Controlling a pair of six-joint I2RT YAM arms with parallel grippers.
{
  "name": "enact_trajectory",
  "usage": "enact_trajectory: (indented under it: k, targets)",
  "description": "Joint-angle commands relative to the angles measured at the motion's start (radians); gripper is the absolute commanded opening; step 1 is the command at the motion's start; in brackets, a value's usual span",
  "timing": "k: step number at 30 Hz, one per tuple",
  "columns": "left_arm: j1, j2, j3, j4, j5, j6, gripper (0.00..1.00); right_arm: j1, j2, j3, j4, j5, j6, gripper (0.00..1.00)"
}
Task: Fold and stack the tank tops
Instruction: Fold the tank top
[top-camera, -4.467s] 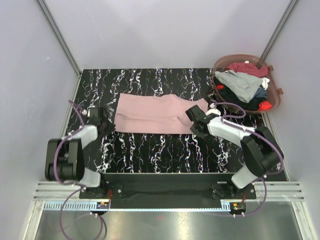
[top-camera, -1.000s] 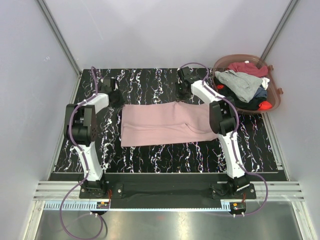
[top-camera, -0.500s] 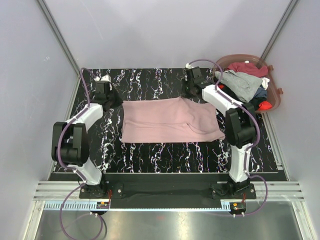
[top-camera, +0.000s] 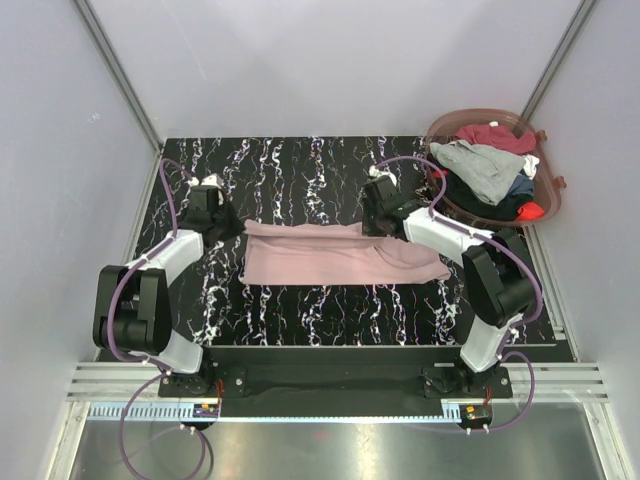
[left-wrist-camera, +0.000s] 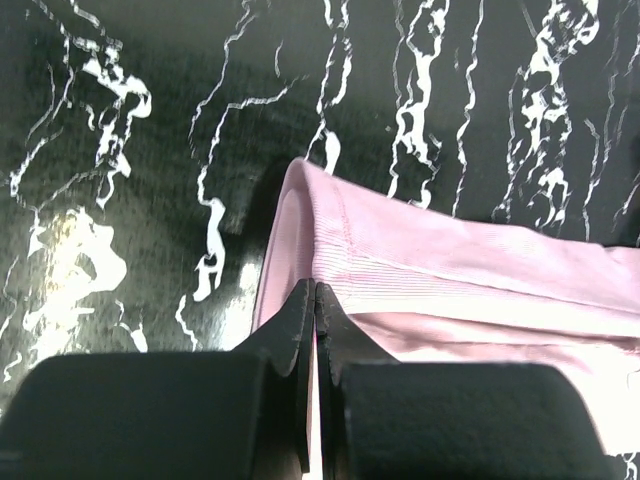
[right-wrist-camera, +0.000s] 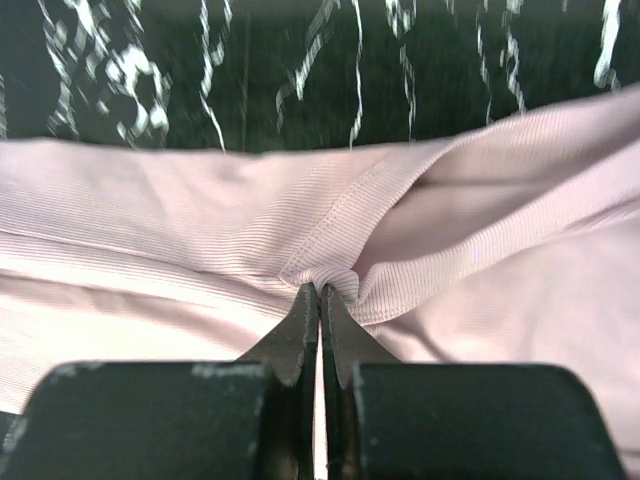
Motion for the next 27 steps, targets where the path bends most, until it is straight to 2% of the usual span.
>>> enact_trajectory:
  k: [1,7,19,27]
  targets:
    - [0.0,-0.043,-0.029,0.027,-0.01,0.002,0.0,0.046,-0.073,-0.05,0.048,0.123,0.05,0.0]
    - [0.0,-0.073,-0.083,0.045,-0.016,-0.008,0.0,0.077,-0.126,-0.157,0.081,0.178,0.096,0.0]
    - [-0.011,-0.092,-0.023,0.013,-0.013,-0.004,0.0,0.093,-0.159,-0.17,0.065,0.211,0.103,0.0]
    - [-0.04,-0.124,-0.104,0.009,-0.057,-0.022,0.0,0.114,-0.183,-0.259,0.09,0.195,0.162,0.0]
